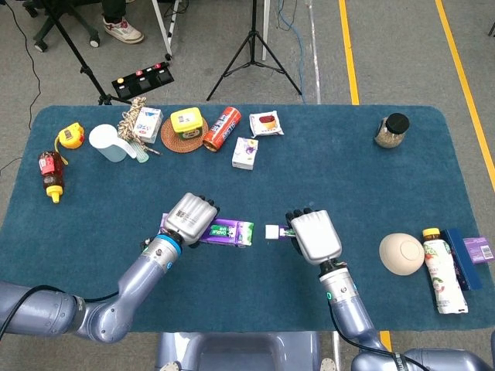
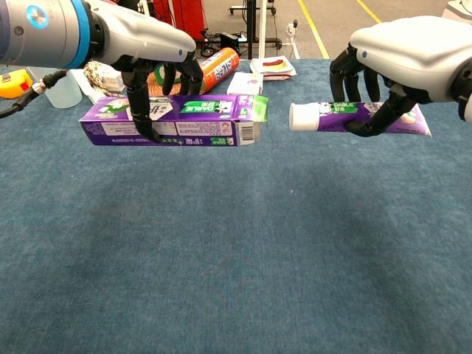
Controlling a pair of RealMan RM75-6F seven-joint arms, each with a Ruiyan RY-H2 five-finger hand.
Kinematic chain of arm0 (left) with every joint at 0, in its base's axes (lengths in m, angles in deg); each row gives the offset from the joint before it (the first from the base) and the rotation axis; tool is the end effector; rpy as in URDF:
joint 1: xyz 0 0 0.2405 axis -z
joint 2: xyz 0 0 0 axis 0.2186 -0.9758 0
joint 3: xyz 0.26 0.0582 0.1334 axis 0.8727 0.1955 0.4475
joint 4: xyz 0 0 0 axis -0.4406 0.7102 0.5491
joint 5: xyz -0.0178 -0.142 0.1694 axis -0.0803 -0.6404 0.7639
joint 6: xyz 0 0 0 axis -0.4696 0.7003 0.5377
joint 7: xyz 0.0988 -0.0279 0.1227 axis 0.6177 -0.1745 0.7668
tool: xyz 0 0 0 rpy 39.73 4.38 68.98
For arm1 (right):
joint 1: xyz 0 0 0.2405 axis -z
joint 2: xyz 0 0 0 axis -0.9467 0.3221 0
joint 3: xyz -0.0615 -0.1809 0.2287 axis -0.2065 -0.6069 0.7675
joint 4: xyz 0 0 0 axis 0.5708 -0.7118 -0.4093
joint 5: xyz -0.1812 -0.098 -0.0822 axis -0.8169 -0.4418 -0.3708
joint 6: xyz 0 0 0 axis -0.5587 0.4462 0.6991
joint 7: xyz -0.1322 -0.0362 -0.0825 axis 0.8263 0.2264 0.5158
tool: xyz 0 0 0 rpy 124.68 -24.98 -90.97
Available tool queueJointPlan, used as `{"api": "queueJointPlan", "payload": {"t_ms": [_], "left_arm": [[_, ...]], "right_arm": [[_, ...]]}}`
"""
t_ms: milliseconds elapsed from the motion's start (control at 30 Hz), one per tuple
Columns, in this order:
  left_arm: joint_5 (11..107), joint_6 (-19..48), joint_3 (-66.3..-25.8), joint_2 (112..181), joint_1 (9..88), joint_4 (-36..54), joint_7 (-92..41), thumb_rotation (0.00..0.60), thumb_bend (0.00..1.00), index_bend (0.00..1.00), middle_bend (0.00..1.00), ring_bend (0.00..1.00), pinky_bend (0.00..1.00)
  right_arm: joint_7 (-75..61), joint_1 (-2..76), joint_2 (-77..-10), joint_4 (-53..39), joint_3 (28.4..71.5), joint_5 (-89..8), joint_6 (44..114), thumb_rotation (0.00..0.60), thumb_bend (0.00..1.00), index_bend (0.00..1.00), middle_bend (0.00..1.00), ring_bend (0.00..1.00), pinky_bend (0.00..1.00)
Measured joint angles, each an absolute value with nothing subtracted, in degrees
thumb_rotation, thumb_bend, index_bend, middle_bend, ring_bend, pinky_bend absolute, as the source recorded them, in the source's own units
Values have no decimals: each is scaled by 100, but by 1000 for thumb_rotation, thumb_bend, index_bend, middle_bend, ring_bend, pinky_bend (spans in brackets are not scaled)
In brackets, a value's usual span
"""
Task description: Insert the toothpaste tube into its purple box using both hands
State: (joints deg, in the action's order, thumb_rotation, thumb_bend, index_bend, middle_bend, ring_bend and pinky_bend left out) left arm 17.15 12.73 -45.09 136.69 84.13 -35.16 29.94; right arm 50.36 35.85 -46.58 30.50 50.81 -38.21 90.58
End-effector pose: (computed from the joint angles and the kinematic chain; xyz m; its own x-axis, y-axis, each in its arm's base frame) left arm -0.0332 0.3722 0.0194 0.7555 0.2829 0.5910 0.6414 -0.5035 -0.5789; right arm -0.1257 -0.3163 0.0181 0.5915 -0.0350 0.8055 -0.7721 -0.3126 0.5534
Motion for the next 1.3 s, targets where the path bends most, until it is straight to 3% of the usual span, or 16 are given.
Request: {"api": "queueJointPlan", "payload": {"t_ms": [1300], "left_arm": [[1361,1602,-4522,14026,8855,-3331,2859,600,247,467,343,315,558]], "right_arm": [[5061,3395,-4799,3306,5007,-3629,9320,600,485,562,567,554,691]]}}
